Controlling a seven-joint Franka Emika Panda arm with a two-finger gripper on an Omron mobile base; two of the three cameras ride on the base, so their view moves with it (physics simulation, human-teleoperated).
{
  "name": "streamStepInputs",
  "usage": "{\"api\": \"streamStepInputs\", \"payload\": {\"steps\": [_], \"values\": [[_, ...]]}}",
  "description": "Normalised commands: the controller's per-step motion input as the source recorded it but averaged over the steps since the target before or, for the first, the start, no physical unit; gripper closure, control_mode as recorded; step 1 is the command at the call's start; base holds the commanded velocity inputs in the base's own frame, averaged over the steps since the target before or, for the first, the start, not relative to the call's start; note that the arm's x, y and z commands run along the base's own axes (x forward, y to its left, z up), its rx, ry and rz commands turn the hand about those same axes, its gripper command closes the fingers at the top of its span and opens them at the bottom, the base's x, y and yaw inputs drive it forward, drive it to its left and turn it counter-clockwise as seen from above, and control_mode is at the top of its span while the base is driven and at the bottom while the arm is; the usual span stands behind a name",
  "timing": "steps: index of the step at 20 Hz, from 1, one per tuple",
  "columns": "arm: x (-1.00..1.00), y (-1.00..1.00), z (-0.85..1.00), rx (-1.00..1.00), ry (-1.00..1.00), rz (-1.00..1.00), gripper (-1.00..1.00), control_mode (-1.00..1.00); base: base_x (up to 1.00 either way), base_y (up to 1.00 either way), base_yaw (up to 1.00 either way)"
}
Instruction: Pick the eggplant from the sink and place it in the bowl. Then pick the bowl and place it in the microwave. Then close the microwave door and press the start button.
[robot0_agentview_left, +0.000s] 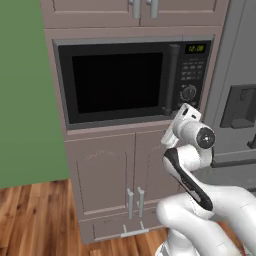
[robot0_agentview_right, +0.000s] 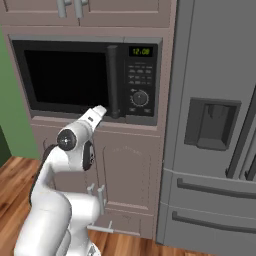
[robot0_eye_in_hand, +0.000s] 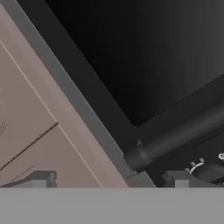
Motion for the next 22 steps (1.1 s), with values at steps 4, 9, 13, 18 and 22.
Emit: {"api": "streamStepInputs", "payload": {"steps": [4, 9, 13, 18, 22], "values": [[-0.67, -1.0, 0.03, 0.0, 0.19, 0.04, -1.0, -1.0, 0.0, 0.0, 0.0], [-0.01, -0.69, -0.18, 0.0, 0.01, 0.14, -1.0, -1.0, 0.0, 0.0, 0.0], [0.03, -0.03, -0.13, 0.0, -0.39, 0.04, -1.0, -1.0, 0.0, 0.0, 0.0], [0.03, 0.0, 0.2, 0.0, -0.53, 0.03, -1.0, -1.0, 0.0, 0.0, 0.0], [0.3, -0.09, 0.41, 0.05, -0.18, 0.0, -1.0, -1.0, 0.0, 0.0, 0.0]]}}
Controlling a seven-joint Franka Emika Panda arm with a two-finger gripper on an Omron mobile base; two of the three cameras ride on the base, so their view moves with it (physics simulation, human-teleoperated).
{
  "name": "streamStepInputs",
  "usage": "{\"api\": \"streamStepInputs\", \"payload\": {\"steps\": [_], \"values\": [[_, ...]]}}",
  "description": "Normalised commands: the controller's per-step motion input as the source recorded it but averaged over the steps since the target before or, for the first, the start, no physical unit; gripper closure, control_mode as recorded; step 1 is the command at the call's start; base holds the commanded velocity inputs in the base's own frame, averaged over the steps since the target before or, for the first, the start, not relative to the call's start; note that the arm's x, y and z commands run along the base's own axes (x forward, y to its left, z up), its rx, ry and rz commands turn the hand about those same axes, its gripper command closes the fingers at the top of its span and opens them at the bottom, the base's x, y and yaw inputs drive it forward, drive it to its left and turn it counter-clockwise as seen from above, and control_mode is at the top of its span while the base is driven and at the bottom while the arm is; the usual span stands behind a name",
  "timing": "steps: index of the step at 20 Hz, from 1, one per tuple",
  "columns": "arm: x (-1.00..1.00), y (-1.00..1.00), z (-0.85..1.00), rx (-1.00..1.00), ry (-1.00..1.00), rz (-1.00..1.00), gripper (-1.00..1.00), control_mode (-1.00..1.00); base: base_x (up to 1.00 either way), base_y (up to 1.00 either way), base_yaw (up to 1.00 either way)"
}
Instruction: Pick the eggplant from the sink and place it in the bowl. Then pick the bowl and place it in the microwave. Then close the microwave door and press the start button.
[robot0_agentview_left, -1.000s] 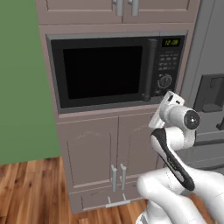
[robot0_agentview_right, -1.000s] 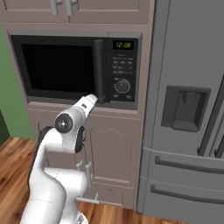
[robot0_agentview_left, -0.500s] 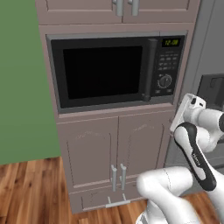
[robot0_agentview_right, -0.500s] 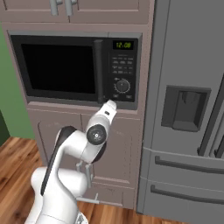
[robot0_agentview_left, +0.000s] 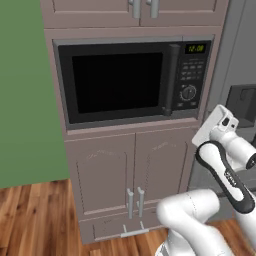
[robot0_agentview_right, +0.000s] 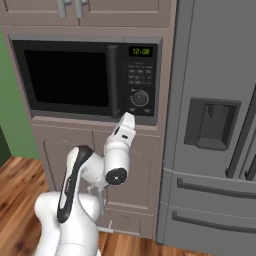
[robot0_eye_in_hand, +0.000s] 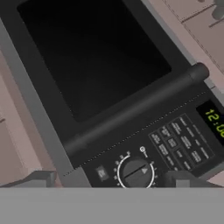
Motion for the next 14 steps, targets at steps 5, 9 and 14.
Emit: {"api": "streamStepInputs", "payload": {"steps": [5, 9, 14], "values": [[0.47, -0.01, 0.12, 0.02, 0.01, 0.0, -1.0, -1.0, 0.0, 0.0, 0.0], [0.31, 0.0, 0.0, 0.0, 0.04, 0.0, 1.0, -1.0, 0.0, 0.0, 0.0], [0.4, -0.04, 0.0, 0.0, 0.05, 0.0, 1.0, -1.0, 0.0, 0.0, 0.0]]}}
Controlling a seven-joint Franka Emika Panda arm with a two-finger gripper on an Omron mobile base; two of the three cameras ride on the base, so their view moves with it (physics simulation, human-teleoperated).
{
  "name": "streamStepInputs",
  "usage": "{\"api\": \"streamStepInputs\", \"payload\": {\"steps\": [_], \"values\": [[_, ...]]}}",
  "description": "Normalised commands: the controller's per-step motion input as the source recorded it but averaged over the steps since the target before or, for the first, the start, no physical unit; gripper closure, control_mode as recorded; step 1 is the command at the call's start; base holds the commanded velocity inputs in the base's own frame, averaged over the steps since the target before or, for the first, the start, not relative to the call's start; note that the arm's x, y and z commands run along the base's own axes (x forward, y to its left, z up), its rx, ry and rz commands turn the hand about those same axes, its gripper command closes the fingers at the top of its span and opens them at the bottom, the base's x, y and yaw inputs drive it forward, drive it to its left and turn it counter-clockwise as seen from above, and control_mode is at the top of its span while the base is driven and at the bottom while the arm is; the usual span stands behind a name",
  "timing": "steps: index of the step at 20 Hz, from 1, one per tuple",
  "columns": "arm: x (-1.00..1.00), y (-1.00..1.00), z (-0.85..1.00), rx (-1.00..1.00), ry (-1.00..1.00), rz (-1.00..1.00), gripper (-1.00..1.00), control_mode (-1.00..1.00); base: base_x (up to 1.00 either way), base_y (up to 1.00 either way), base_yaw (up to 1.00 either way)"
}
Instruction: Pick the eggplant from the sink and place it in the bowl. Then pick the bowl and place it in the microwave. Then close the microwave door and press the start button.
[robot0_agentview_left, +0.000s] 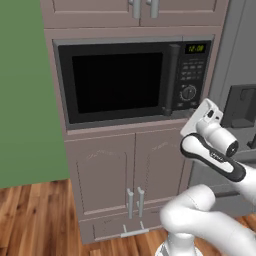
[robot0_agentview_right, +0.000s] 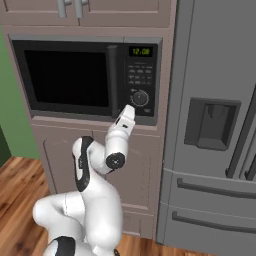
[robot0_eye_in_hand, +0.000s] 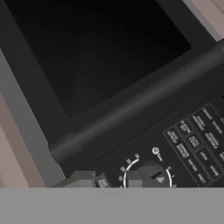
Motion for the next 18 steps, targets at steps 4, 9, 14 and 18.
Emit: {"api": "streamStepInputs", "payload": {"steps": [4, 9, 14, 18], "values": [[0.46, -0.14, 0.0, 0.02, 0.03, 0.0, 1.0, -1.0, 0.0, 0.0, 0.0], [0.31, -0.23, -0.05, 0.02, 0.01, 0.0, 1.0, -1.0, 0.0, 0.0, 0.0], [0.32, -0.14, -0.15, 0.0, 0.0, 0.0, 1.0, -1.0, 0.0, 0.0, 0.0], [0.35, -0.03, -0.11, 0.0, 0.0, 0.0, 1.0, -1.0, 0.0, 0.0, 0.0]]}}
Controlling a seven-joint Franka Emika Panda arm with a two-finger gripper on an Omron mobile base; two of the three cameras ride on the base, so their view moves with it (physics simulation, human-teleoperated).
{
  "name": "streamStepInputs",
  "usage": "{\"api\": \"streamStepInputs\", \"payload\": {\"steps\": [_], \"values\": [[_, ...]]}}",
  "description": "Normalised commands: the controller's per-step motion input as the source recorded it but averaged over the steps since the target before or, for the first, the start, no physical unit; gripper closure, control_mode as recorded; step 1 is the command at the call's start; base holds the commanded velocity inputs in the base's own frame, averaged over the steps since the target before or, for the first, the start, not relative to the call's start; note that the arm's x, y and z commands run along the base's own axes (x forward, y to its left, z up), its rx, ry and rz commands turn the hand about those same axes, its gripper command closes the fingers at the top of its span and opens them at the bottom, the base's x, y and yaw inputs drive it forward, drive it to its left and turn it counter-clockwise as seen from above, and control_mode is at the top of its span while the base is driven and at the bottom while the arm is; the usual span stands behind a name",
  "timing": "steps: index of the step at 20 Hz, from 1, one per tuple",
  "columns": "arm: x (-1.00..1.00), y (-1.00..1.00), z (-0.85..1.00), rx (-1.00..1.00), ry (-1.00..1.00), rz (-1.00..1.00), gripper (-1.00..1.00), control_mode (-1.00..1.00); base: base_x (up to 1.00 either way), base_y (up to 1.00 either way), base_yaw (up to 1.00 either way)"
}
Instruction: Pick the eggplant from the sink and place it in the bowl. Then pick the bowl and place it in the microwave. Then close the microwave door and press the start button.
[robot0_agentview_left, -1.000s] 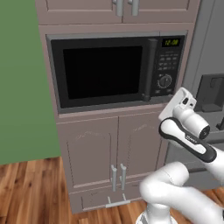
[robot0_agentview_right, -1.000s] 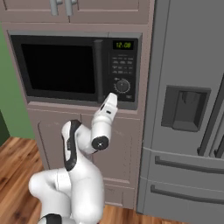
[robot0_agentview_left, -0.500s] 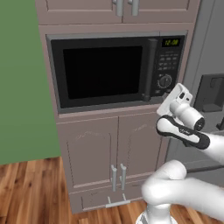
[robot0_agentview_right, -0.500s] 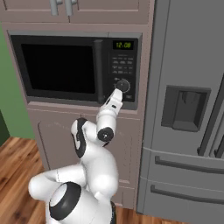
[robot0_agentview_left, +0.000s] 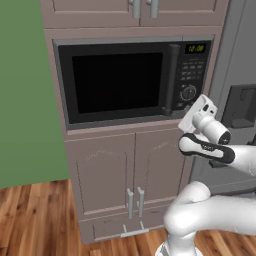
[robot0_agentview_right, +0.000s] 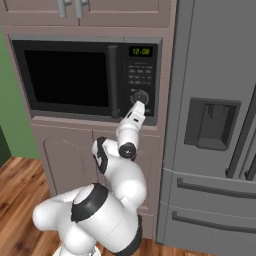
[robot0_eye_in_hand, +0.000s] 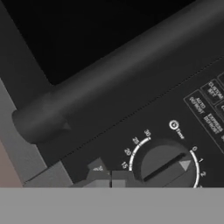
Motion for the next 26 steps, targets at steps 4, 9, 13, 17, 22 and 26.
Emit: {"api": "streamStepInputs", "payload": {"steps": [4, 9, 13, 17, 22, 26], "values": [[0.28, 0.0, -0.02, 0.0, 0.01, 0.0, 1.0, -1.0, 0.0, 0.0, 0.0], [0.32, 0.0, -0.14, 0.0, 0.02, 0.0, 1.0, -1.0, 0.0, 0.0, 0.0], [0.38, 0.0, -0.16, 0.0, 0.04, 0.0, 1.0, -1.0, 0.0, 0.0, 0.0], [0.36, 0.0, -0.14, 0.0, 0.03, 0.01, 1.0, -1.0, 0.0, 0.0, 0.0], [0.36, 0.0, -0.11, 0.0, 0.03, 0.01, 1.0, -1.0, 0.0, 0.0, 0.0], [0.3, -0.04, -0.07, 0.0, 0.02, 0.01, 1.0, -1.0, 0.0, 0.0, 0.0]]}}
